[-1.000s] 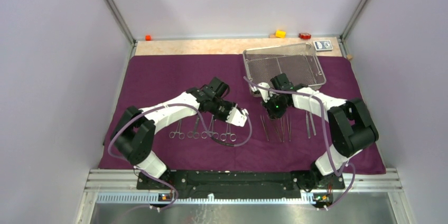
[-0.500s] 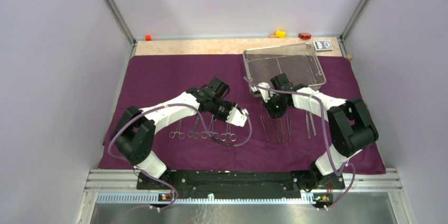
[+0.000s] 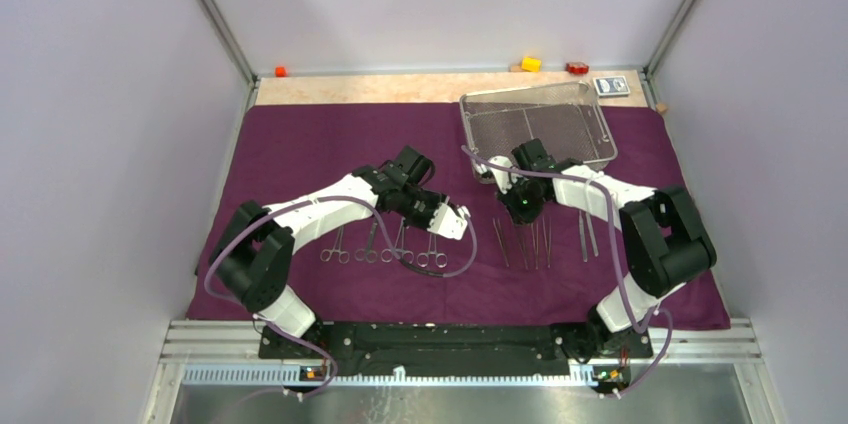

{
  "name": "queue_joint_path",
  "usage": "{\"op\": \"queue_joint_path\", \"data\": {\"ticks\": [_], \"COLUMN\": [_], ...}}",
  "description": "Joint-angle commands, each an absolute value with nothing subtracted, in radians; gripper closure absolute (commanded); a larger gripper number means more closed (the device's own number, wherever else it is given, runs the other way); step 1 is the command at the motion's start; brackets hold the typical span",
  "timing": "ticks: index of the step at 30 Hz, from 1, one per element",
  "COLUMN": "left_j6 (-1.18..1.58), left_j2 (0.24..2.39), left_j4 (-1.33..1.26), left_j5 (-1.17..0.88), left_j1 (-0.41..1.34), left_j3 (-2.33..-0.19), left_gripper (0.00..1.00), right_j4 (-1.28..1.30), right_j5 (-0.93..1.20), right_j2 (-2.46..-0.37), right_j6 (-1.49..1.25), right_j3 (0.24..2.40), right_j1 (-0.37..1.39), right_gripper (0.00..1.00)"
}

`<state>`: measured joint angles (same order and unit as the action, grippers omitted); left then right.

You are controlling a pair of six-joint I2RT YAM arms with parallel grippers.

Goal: Open and lay out the surgical kit
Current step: Reset both arms

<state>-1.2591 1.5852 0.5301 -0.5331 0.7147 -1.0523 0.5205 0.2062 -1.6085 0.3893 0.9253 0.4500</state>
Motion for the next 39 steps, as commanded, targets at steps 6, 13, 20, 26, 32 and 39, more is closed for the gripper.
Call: {"op": "queue_joint_path", "data": {"ticks": [6,13,20,26,32,39], "left_j6": [-1.262,-1.213,-1.076,-0.842,-0.569,-0.316], "left_j2": [1.552,1.547,1.523,1.486,1.407,1.336], "left_j4": [0.529,0.500,0.390,0.181,-0.103,-0.271], "left_j5": [-0.544,-0.561,-0.575,-0.516,-0.399,-0.420], "left_j1": [0.706,0.682,0.619,0.517,0.368,0.143], "left_j3": [-1.046,-1.046,-1.045,-1.023,-0.947,-0.885], "left_gripper": [0.69,0.68,0.68,0.66,0.61,0.31], "right_j4": [0.518,0.506,0.501,0.478,0.398,0.306], "right_j5": [0.198,0.206,0.230,0.303,0.297,0.151], "right_j2": [-1.582,-1.522,-1.431,-1.365,-1.285,-1.209], "right_j6": [0.377,0.368,0.339,0.273,0.177,0.110], "right_j3": [0.952,0.966,1.015,1.089,1.151,1.167], "right_j1": [0.463,0.462,0.411,0.270,0.140,0.109], "right_gripper": [1.00,0.96,0.86,0.79,0.65,0.24]}}
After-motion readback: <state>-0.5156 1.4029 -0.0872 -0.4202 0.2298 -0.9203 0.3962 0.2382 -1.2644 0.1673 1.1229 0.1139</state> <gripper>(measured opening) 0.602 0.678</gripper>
